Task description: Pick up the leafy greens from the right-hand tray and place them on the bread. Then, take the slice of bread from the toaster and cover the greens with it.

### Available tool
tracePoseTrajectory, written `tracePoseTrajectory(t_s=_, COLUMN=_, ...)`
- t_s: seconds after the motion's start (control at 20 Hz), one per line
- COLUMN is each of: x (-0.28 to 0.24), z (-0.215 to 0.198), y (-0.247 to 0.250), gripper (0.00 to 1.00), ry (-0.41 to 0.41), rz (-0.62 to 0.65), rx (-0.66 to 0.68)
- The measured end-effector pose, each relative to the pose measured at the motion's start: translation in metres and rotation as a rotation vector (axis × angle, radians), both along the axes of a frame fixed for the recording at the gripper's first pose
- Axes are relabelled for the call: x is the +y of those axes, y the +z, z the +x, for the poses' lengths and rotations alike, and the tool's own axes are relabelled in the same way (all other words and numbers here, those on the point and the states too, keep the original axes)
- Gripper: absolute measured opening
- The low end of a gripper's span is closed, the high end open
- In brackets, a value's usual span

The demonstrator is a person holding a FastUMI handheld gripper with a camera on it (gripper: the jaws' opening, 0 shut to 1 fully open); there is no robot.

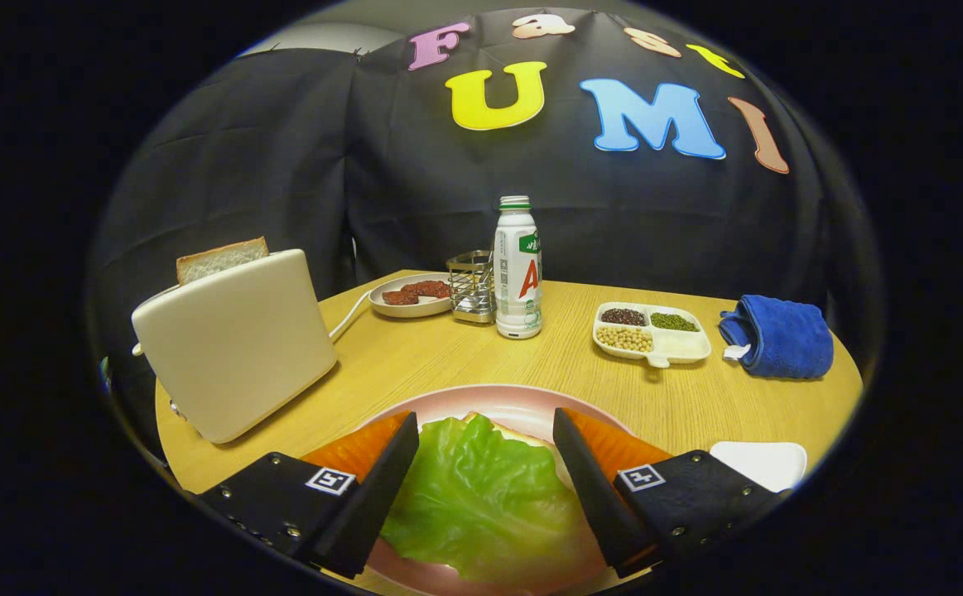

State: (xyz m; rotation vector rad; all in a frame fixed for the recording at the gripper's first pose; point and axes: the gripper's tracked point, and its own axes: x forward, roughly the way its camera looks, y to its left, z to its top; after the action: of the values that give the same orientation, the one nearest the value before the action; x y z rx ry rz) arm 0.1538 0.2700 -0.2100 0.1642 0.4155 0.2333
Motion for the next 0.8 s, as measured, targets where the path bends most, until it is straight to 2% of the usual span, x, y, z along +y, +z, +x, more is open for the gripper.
tracePoseTrajectory(t_s=0.4, x=0.008, z=-0.018, y=0.058, gripper=0.99, ry=-0.021, rz=-0.025, rx=-0.146)
tracePoseTrajectory(t_s=0.8, x=0.037, z=-0.051, y=0.143, gripper=0.99, ry=0.025, rz=0.065, rx=-0.303)
